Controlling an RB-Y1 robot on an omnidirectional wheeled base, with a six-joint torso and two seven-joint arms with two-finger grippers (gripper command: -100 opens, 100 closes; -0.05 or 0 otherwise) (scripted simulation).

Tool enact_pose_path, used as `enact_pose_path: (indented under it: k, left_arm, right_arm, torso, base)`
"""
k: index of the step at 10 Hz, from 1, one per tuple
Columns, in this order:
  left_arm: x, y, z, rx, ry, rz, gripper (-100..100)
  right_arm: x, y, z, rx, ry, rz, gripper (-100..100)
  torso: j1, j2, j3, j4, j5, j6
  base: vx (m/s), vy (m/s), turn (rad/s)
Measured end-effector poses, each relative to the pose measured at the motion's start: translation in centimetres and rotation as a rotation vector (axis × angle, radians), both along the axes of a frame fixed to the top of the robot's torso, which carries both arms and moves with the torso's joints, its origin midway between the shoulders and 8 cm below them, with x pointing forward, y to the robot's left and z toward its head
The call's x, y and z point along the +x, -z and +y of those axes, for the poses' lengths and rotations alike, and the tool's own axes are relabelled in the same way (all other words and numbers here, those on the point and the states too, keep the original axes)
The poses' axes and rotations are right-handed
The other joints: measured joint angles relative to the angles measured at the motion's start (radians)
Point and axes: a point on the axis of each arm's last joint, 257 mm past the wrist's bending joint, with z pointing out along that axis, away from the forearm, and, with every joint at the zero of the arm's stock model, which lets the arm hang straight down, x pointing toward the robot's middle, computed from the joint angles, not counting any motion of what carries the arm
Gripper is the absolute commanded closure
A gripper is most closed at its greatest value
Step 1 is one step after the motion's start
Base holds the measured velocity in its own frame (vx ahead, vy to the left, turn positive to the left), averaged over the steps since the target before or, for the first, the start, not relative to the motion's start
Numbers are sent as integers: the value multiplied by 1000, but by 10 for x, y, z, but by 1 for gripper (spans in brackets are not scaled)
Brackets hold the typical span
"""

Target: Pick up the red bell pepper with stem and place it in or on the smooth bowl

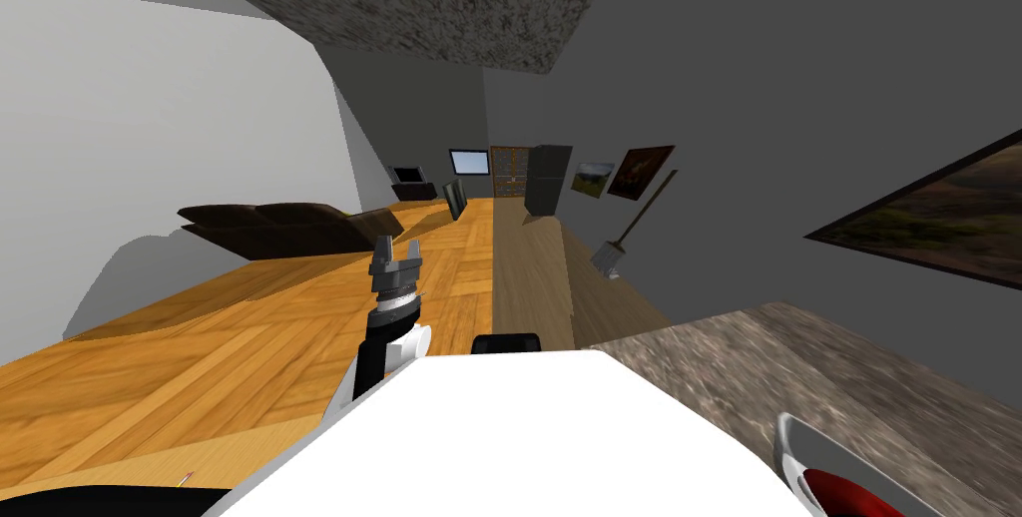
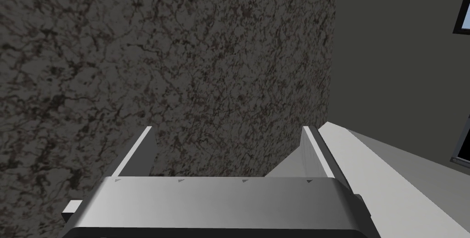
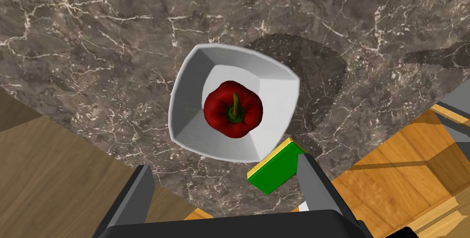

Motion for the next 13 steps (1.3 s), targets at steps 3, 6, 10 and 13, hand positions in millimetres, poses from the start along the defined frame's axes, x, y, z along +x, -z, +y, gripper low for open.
enact_pose_path:
  k: [3,6,10,13]
  left_arm:
    - [0,0,0,0,0,0,0]
    - [0,0,0,0,0,0,0]
    - [0,0,0,0,0,0,0]
    - [0,0,0,0,0,0,0]
  right_arm:
    - [12,-6,3,8,-8,-4,-100]
    - [24,-10,6,21,-10,-2,-100]
    - [25,-10,8,24,-9,-1,0]
    - [25,-10,8,24,-9,-1,0]
  torso:
    - [0,0,0,0,0,0]
    - [1,-1,-1,0,0,0]
    - [1,-1,-1,0,0,0]
    - [1,-1,-1,0,0,0]
  base:
    - [-24,-21,-21]
    - [-6,-4,3]
    - [0,0,0]
    - [0,0,0]
